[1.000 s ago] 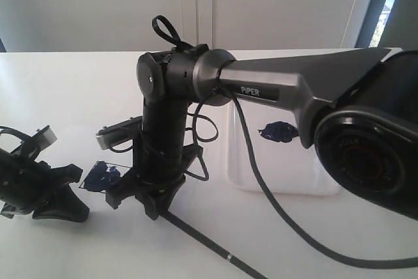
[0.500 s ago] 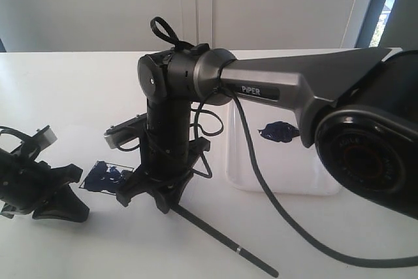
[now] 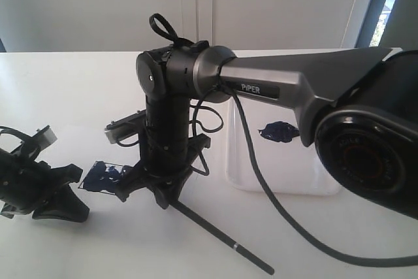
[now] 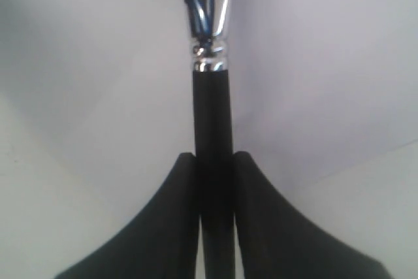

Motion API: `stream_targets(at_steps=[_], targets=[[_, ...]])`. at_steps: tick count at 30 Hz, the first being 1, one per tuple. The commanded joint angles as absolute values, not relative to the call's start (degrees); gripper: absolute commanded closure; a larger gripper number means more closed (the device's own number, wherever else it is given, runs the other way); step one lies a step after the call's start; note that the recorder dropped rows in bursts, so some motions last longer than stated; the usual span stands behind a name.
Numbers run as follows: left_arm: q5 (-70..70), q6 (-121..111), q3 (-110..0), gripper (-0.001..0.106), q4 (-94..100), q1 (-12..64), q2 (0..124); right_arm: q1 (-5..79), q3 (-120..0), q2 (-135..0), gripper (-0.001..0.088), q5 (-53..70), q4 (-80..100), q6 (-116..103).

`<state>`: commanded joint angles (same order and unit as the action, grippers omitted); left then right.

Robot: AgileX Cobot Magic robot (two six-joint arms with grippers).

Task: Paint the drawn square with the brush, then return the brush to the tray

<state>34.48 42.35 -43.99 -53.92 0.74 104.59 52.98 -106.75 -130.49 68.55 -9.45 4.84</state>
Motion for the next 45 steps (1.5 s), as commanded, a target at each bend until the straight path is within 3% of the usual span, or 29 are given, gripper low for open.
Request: stream_targets(at_steps=[20,28,38,45], targets=[[35.5,44.5,-44.0,0.105,-56.1,0.7,104.4,53.2,-109.1,-132.4,0.0868,70.0,-13.3,5.1],[34.8,44.3,-47.1,0.105,-55.1,0.6,97.3,53.6,-109.2,-132.5,0.0868,70.0,-14.3,6.0],[25.4,32.5,-56.0,0.105,-35.0,0.6,96.6,53.6,-109.2,-132.5,0.0868,70.0,-16.5,6.1],[25.1,32.5,-59.4,0.105,-34.0,0.6,102.3,53.8,-109.2,-132.5,0.0868,70.0,-20.1,6.1]])
